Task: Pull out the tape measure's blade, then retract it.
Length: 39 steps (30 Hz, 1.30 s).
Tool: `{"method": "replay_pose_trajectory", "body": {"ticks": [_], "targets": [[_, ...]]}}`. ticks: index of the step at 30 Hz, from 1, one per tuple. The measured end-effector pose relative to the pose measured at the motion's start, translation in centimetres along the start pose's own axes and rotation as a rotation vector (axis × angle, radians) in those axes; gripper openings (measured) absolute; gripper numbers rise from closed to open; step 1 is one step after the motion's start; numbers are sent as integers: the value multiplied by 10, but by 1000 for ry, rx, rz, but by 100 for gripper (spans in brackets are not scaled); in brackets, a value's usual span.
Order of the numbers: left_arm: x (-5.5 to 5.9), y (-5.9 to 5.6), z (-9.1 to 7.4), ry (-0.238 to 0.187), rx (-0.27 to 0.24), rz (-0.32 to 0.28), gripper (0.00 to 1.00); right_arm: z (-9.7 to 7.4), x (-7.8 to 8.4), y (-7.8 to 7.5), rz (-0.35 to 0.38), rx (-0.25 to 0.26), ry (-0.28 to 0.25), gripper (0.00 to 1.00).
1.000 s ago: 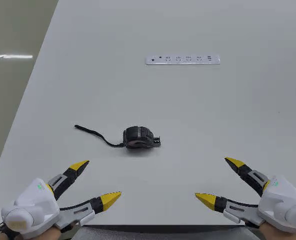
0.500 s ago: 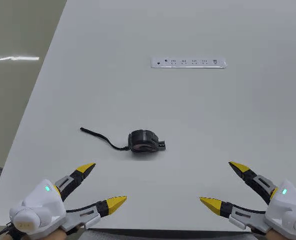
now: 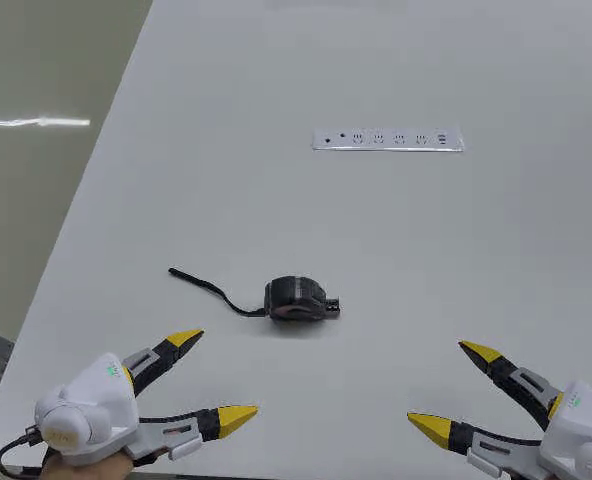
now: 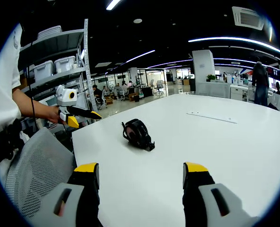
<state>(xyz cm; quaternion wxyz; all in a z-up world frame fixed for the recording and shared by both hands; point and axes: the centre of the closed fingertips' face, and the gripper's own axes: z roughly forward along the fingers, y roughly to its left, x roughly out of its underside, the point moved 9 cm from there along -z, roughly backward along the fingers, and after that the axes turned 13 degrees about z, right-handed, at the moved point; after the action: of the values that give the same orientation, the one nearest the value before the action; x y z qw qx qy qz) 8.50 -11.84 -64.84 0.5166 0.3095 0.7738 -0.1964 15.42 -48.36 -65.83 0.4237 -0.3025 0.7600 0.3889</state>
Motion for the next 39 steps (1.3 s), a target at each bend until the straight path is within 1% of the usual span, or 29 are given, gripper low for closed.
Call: {"method": "replay_pose_trajectory", "body": {"ticks": [3,6,9,12,13,17,19,22,26,33,36,39], "targets": [[0,3,6,5,19,16,74,4,-1,-4,-2,-16,0,72],[1,7,12,20,41,31,74,8,-3,-6,1,-33,-2,72],[-1,10,18,24,55,44,74,14,-5,-7,-6,-58,-3,71],[-2,16,23,22,59,43,74,22,-4,-7,-18,-90,10,70],[-1,18,25,22,65,41,74,25,-3,-9,-16,-93,15,70],[0,20,31,46,88,69,73,32,-2,-11,-20,-110,24,70],[-1,22,34,46,95,74,73,35,-2,-12,-25,-122,29,70],[-2,27,37,49,103,79,73,39,-4,-15,-27,-132,32,70],[-4,32,44,61,136,110,72,45,-7,-20,-23,-142,26,69],[-4,38,59,71,177,130,71,56,-6,-25,-30,-159,45,69],[-4,39,65,78,195,147,69,59,-8,-27,-26,-167,44,68],[-4,43,70,85,202,153,68,64,-9,-29,-32,-174,54,68]]}}
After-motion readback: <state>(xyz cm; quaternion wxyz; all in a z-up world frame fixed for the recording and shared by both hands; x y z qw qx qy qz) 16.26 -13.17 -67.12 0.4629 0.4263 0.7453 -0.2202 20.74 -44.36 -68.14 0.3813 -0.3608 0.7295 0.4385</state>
